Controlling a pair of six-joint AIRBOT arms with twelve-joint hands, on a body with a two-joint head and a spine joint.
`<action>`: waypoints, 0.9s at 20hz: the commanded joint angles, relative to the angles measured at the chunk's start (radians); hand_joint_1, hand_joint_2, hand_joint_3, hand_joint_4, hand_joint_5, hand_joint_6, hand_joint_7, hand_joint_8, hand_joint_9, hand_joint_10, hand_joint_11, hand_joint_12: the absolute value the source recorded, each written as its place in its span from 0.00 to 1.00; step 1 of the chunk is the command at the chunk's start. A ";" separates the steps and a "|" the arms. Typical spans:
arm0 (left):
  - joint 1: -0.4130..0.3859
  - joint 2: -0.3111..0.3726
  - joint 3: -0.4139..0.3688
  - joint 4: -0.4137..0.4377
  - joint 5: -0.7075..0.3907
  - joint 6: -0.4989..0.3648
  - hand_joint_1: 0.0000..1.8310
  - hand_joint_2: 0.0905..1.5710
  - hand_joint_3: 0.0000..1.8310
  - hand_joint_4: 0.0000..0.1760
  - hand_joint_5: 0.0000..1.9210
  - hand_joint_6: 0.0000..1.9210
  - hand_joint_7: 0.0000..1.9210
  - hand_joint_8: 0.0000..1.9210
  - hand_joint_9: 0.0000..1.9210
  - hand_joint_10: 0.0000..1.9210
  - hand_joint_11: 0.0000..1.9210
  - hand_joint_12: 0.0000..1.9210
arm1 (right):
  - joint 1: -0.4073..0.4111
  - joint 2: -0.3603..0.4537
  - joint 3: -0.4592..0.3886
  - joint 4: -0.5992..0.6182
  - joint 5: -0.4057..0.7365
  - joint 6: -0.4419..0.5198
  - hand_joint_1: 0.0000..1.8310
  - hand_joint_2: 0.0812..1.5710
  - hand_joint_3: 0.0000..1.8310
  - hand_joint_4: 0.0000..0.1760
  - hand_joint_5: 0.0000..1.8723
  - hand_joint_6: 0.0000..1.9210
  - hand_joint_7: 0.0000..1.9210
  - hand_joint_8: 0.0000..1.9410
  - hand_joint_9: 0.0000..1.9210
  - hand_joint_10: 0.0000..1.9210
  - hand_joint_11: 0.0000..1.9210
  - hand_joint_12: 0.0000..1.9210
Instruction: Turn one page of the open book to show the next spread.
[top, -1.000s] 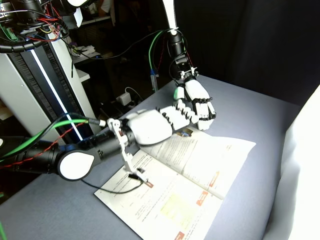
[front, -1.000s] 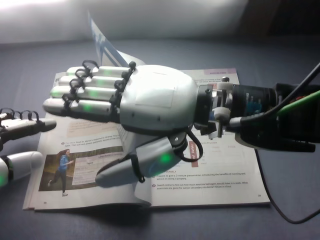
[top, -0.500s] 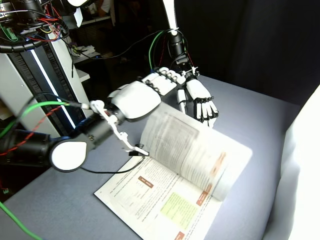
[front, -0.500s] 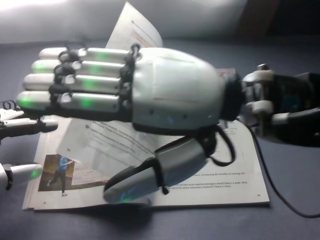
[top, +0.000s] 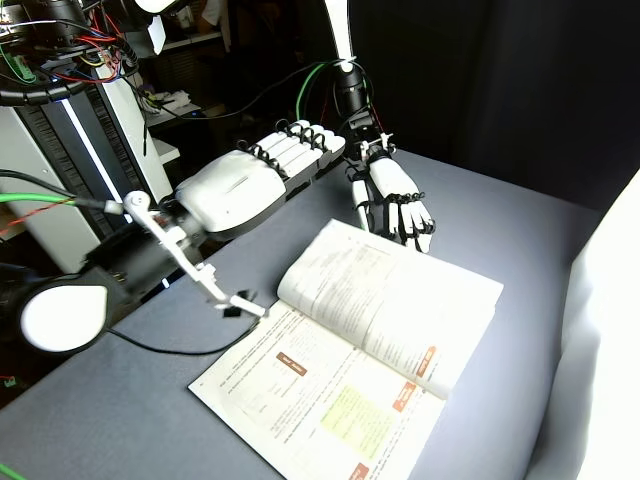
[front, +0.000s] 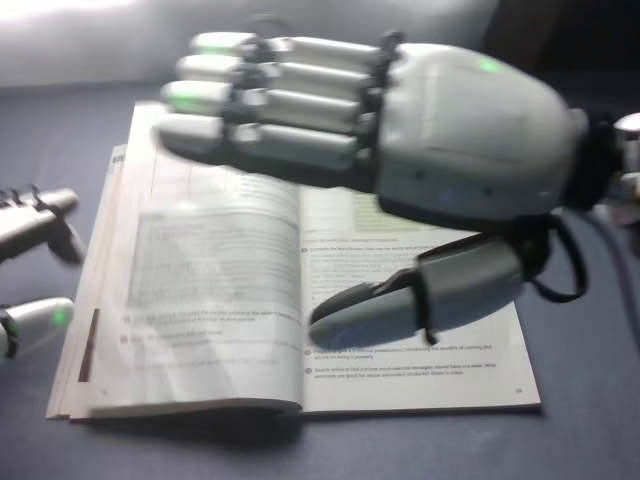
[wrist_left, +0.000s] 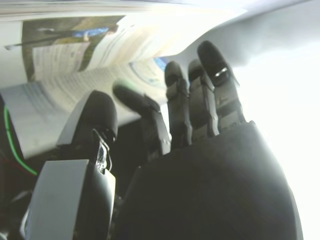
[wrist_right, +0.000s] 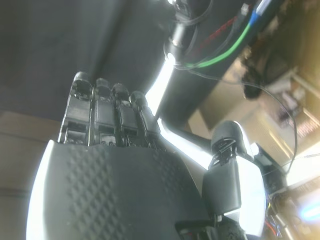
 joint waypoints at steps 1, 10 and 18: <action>0.004 0.020 -0.012 -0.033 -0.153 0.013 0.12 0.89 0.00 0.16 0.05 0.04 0.00 0.00 0.00 0.00 0.00 0.00 | -0.001 0.009 -0.012 0.062 0.065 -0.014 0.00 0.68 0.00 0.03 0.00 0.00 0.00 0.00 0.00 0.00 0.00 0.00; -0.022 0.067 -0.027 0.018 -0.215 0.024 0.07 0.86 0.00 0.15 0.00 0.00 0.00 0.00 0.00 0.00 0.00 0.00 | -0.164 0.174 -0.067 0.304 -0.015 -0.162 0.01 0.73 0.00 0.00 0.00 0.00 0.00 0.00 0.00 0.00 0.00 0.00; -0.216 -0.013 0.038 0.168 -0.133 -0.009 0.06 0.78 0.00 0.15 0.00 0.00 0.00 0.00 0.00 0.00 0.00 0.00 | -0.300 0.277 -0.129 0.549 0.020 -0.321 0.03 0.74 0.00 0.00 0.00 0.00 0.00 0.00 0.00 0.00 0.00 0.00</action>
